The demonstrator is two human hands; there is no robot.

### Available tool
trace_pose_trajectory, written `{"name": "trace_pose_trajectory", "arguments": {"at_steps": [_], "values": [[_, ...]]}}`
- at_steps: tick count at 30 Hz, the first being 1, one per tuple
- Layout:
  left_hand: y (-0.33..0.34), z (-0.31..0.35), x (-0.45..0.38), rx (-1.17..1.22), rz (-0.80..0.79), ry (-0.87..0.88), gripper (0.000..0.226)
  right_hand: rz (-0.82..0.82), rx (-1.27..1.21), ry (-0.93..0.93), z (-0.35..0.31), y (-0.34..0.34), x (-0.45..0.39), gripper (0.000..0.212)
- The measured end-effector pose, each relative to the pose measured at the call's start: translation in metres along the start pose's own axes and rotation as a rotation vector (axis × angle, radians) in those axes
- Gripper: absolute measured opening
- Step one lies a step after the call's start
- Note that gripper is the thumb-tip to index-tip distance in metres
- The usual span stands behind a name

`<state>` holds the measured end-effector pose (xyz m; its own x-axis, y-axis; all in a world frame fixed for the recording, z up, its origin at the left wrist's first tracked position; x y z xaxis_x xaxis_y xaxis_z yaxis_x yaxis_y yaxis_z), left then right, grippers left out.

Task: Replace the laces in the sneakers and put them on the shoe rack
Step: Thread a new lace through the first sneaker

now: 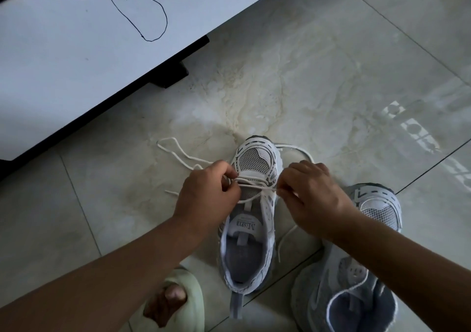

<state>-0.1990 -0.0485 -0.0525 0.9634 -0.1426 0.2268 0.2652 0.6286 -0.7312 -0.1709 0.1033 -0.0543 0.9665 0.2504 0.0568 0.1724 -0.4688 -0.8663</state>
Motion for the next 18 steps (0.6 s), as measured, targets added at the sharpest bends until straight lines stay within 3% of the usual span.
{"name": "trace_pose_trajectory", "arguments": {"at_steps": [4,6,10,14,18], "values": [[0.004,0.008,0.0,-0.02,-0.02,0.045,0.004,-0.015,-0.034,-0.008,0.009,-0.001,0.015,0.01],[0.003,0.012,0.001,-0.081,-0.029,0.059,0.005,-0.055,-0.138,0.072,0.014,-0.001,0.017,0.01],[-0.001,0.025,0.003,-0.155,-0.013,0.166,0.008,-0.107,-0.603,0.256,0.022,-0.011,0.016,0.018],[0.003,0.05,0.01,-0.079,-0.029,0.341,0.024,-0.11,-1.001,0.204,0.007,-0.034,0.005,0.03],[0.005,0.055,0.012,-0.055,-0.036,0.376,0.03,-0.114,-0.812,0.053,-0.003,-0.045,0.001,0.042]]}}
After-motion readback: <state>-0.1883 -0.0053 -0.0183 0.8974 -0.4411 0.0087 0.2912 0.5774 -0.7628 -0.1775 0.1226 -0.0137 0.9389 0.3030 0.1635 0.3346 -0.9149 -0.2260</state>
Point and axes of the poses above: each hand's wrist, its own x-axis away from the middle knuckle, its own y-axis out of the palm, z = x × y, the point moved 10 cm from there along -x, towards the middle knuckle, and after that the axes turned 5 degrees about x, right-handed, at the moved point
